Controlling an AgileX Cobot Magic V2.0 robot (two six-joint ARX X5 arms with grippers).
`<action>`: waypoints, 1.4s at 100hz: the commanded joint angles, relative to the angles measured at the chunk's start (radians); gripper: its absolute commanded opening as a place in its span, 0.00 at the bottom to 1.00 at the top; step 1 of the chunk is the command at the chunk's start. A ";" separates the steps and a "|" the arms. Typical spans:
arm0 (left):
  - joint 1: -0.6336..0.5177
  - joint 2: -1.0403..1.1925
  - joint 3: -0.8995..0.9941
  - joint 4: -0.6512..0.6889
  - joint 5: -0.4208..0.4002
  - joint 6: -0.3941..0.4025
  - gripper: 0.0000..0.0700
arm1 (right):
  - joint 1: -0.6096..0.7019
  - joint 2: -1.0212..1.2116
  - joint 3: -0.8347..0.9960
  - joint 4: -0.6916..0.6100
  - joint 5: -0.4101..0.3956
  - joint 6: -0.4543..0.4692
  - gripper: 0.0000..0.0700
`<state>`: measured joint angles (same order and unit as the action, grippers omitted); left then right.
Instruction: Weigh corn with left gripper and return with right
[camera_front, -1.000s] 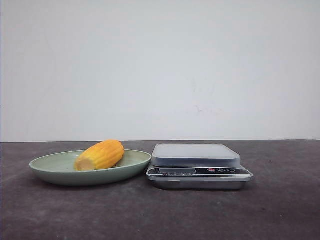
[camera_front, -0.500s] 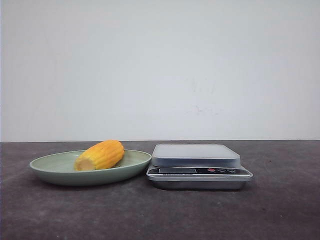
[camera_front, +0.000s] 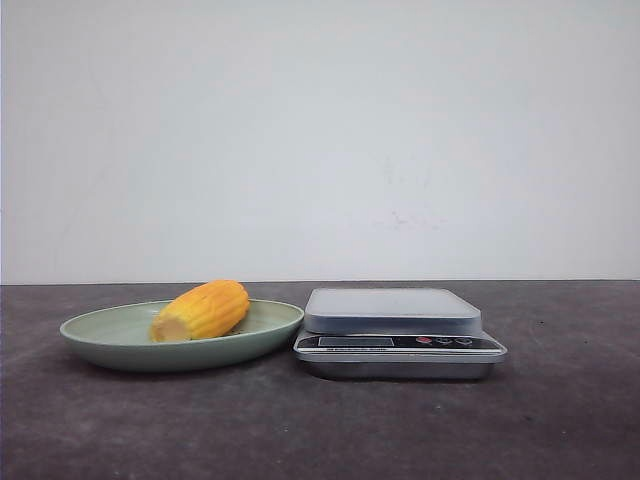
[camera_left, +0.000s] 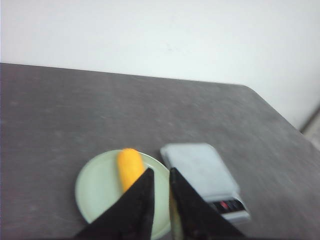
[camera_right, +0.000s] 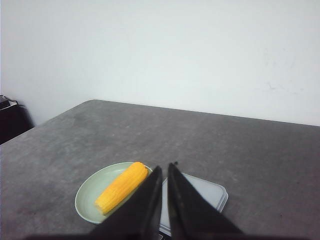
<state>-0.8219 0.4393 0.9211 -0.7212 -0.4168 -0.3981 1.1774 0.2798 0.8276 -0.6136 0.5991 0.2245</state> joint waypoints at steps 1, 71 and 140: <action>0.065 0.000 0.011 0.011 0.000 0.016 0.02 | 0.011 0.001 0.012 0.008 0.003 0.000 0.02; 0.758 -0.354 -0.561 0.332 0.101 0.136 0.02 | 0.011 0.001 0.012 0.008 0.003 0.000 0.02; 0.764 -0.436 -0.908 0.576 0.367 0.180 0.02 | 0.011 0.001 0.012 0.008 0.003 0.000 0.02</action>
<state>-0.0608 0.0059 0.0319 -0.1497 -0.0532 -0.2272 1.1774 0.2798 0.8276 -0.6136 0.5991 0.2245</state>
